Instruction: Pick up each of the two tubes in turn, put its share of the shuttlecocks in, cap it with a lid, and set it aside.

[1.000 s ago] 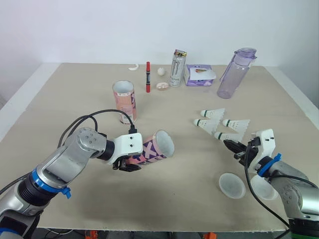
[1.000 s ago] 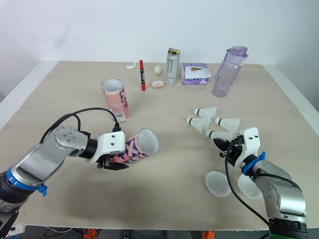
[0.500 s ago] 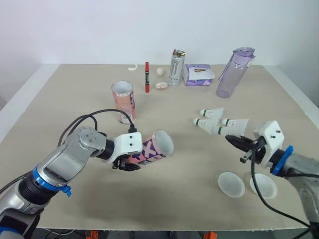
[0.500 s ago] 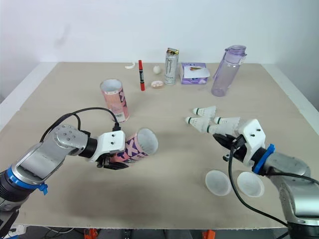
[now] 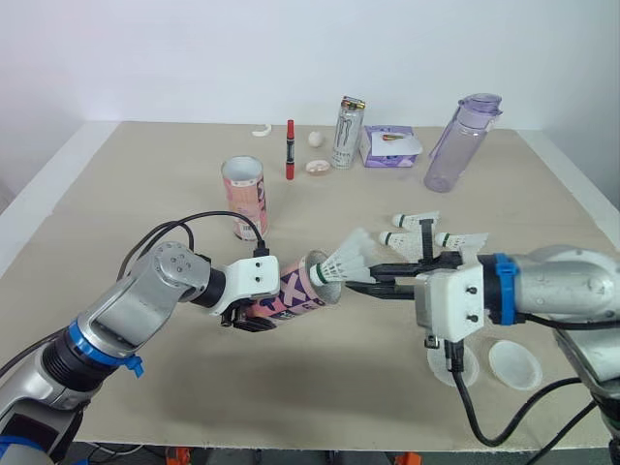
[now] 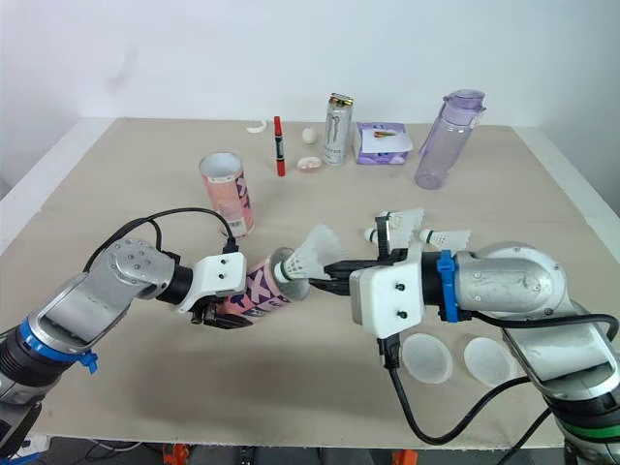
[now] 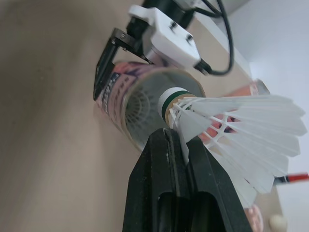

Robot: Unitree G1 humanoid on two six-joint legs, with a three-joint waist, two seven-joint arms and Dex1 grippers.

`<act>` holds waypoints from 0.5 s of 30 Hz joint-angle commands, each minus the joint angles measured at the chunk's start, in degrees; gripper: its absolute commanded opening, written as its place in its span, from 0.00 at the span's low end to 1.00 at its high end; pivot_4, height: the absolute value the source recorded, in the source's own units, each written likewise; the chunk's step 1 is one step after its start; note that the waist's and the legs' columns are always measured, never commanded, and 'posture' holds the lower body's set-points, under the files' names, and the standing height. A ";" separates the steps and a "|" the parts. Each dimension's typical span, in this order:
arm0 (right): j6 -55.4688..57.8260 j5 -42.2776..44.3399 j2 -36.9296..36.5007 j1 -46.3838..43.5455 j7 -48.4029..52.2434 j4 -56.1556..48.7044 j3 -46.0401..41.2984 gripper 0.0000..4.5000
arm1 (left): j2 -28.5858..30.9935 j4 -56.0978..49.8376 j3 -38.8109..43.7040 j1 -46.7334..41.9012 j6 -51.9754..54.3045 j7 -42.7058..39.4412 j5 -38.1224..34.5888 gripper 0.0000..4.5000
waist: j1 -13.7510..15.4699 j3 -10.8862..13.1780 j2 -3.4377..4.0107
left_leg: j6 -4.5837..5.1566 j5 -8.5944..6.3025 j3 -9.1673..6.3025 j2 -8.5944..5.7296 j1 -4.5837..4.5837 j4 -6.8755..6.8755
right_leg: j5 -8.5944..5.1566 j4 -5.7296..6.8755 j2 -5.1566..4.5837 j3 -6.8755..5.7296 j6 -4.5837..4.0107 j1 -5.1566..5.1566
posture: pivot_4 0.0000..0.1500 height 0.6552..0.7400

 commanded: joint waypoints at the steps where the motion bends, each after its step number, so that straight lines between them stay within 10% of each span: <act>1: -0.99 -1.19 0.04 -2.31 1.77 -0.57 2.03 0.08 | 0.37 1.28 -2.75 1.78 2.96 1.00 0.99 0.62 | 0.00 0.00 0.00 | 0.00 0.00 0.00 0.00 0.00 0.00 | 0.00 0.00 0.00 -0.01 0.00 0.00 | 1.00 1.00; 12: 13.00 13.62 2.89 -2.85 -2.20 -0.51 -5.07 0.94 | -0.42 1.39 -3.26 1.23 3.29 1.34 1.03 0.62 | 0.01 -0.01 -0.01 | 0.00 0.00 -0.03 0.01 -0.01 0.00 | 0.00 0.00 0.01 -0.02 0.00 0.03 | 1.00 1.00; 15: 22.35 21.75 1.92 -3.68 -4.07 2.70 -10.28 0.98 | -0.72 2.03 -3.64 0.62 2.59 1.15 1.35 0.62 | 0.06 0.00 -0.05 | 0.00 0.00 -0.04 -0.01 -0.02 0.01 | 0.00 0.00 -0.01 -0.02 0.00 0.06 | 1.00 1.00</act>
